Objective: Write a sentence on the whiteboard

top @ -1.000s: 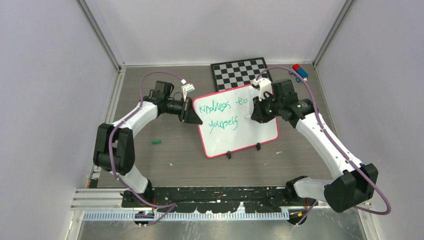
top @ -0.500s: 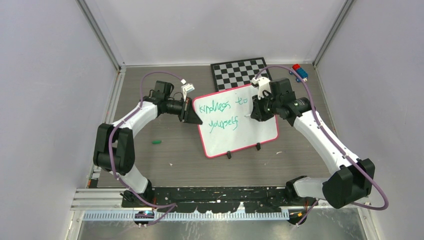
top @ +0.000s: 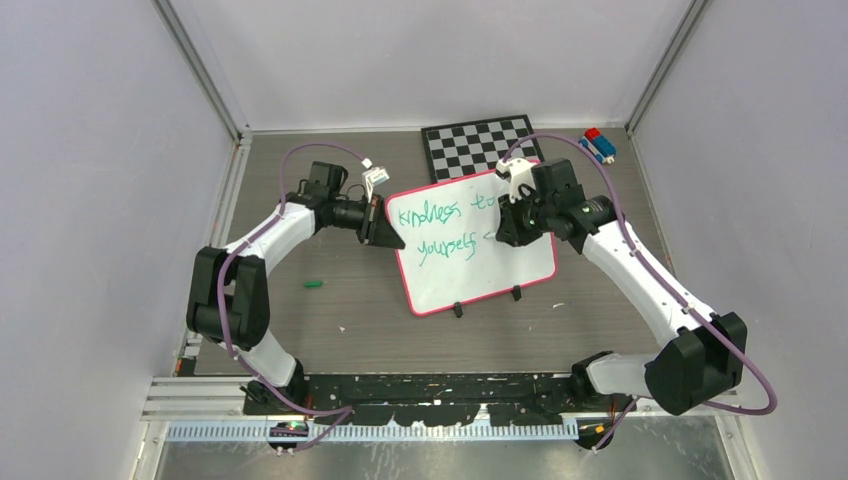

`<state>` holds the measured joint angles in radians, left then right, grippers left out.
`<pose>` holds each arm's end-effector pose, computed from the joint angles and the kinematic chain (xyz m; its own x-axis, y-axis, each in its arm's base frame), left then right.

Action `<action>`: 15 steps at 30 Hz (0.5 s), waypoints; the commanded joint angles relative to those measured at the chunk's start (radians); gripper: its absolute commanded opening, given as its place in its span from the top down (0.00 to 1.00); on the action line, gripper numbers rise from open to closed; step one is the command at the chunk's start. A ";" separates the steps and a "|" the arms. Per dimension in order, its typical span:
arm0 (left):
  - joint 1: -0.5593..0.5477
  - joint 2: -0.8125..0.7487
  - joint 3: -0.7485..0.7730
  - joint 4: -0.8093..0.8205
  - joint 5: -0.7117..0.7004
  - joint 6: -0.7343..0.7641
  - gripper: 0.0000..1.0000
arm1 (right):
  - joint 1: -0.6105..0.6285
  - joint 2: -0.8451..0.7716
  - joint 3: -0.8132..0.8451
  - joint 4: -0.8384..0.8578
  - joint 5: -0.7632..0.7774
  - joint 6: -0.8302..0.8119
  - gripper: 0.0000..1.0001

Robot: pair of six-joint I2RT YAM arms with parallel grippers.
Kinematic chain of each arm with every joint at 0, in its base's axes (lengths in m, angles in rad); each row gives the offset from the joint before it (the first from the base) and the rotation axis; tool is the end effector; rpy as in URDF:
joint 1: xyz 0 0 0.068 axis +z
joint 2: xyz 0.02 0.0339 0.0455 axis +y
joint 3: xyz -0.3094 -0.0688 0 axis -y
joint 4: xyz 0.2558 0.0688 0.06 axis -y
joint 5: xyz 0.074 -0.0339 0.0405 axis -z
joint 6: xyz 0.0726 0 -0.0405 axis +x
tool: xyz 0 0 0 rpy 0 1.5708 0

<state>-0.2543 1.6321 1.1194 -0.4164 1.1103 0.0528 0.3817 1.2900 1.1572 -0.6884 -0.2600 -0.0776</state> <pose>0.3271 -0.1522 0.2640 -0.7409 0.2168 -0.6356 0.6708 0.2842 -0.6850 0.2659 0.1268 0.3309 -0.6367 -0.3363 -0.6939 -0.5736 0.8080 0.1348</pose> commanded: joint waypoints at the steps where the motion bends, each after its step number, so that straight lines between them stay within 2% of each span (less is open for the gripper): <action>1: -0.005 0.003 0.001 0.004 -0.013 0.018 1.00 | 0.002 -0.019 -0.029 0.030 0.034 -0.025 1.00; 11: -0.005 0.007 0.002 0.003 -0.015 0.021 1.00 | 0.007 -0.049 -0.086 0.017 0.027 -0.026 1.00; 15: -0.005 0.013 0.003 0.003 -0.014 0.021 1.00 | 0.046 -0.034 -0.085 0.019 0.026 -0.022 1.00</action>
<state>-0.2543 1.6321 1.1194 -0.4164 1.1103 0.0570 0.3981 1.2625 1.0706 -0.7010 -0.2558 -0.0853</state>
